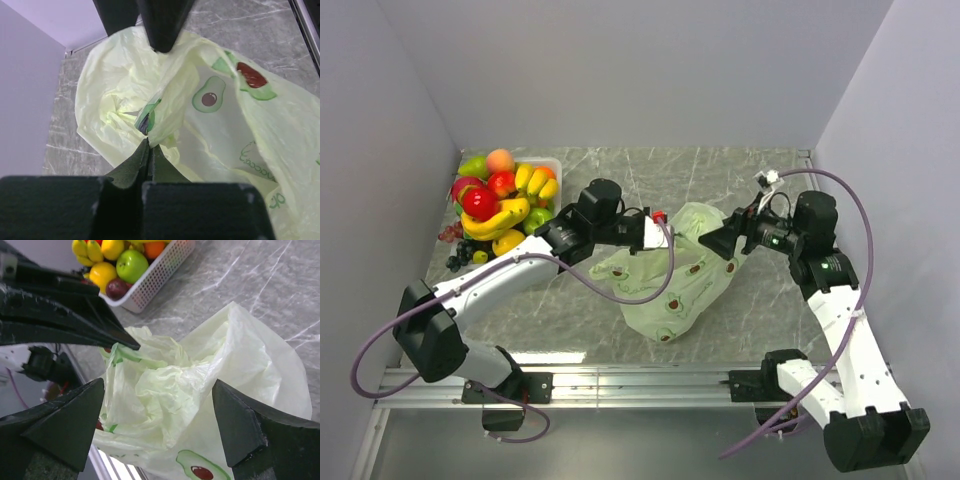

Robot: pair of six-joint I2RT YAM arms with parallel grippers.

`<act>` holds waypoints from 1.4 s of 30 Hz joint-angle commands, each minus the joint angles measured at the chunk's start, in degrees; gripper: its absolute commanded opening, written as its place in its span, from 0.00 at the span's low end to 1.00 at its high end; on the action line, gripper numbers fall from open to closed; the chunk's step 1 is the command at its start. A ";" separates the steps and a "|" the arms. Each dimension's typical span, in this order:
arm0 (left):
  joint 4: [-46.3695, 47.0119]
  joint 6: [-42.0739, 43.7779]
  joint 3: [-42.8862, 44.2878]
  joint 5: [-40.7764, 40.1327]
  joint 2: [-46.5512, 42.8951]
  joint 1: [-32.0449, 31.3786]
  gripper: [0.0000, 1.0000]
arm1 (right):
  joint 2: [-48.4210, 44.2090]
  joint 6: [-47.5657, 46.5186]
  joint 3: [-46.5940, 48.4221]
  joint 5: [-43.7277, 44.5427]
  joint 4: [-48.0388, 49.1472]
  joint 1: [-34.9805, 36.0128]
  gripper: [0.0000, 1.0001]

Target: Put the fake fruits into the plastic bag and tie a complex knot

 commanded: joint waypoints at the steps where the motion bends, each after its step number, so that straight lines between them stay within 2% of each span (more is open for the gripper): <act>1: -0.83 1.01 3.51 -0.13 0.83 -0.25 0.00 | -0.39 -8.07 1.24 7.76 -5.27 2.65 0.95; 5: -0.66 0.22 4.13 0.14 0.93 -0.16 0.00 | -0.14 -13.97 1.50 18.31 -5.36 4.32 0.96; 10: -1.45 0.04 5.36 -0.65 0.49 -0.34 0.00 | 1.98 -19.95 5.18 20.45 -8.87 1.08 0.98; 11: -2.23 0.13 5.53 -0.83 0.49 -0.51 0.00 | 2.76 -19.78 6.06 19.84 -9.57 0.11 0.98; 13: -2.59 0.66 5.71 -1.36 0.22 -0.69 0.00 | 3.21 -18.38 8.43 12.30 -11.07 -3.83 0.99; 17: -2.77 0.92 5.71 -1.79 0.49 -1.13 0.00 | -0.29 -13.64 7.93 -0.02 -6.61 -4.03 1.00; 19: -2.77 0.48 6.24 -2.15 0.83 -1.30 0.00 | -1.27 -11.34 6.52 0.48 -3.79 -1.76 1.00; 20: -3.03 0.66 6.93 -2.24 1.10 -1.31 0.00 | -1.19 -12.56 5.99 1.71 -4.13 1.91 1.00; 27: -3.91 -1.45 10.45 -5.92 3.56 -2.18 0.00 | 0.92 -14.67 2.91 10.77 -3.17 12.65 1.00; 31: -4.00 -2.24 11.07 -7.42 3.74 -2.80 0.00 | 3.47 -15.56 1.33 20.78 -0.88 15.13 0.99; 35: -2.60 -5.13 11.51 -9.70 3.39 -3.06 0.00 | 7.50 -15.12 1.15 27.03 -1.49 15.22 0.84; 38: -2.07 -7.24 11.86 -11.72 2.86 -3.24 0.00 | 8.92 -14.42 0.80 27.92 -1.32 15.22 0.61; 39: -2.07 -7.77 11.86 -11.90 2.34 -3.15 0.00 | 9.01 -14.59 0.63 27.74 -0.97 15.22 0.41; 42: -5.30 -9.53 12.39 -10.85 0.67 -3.24 0.01 | 8.49 -15.56 0.71 25.29 1.75 15.22 0.00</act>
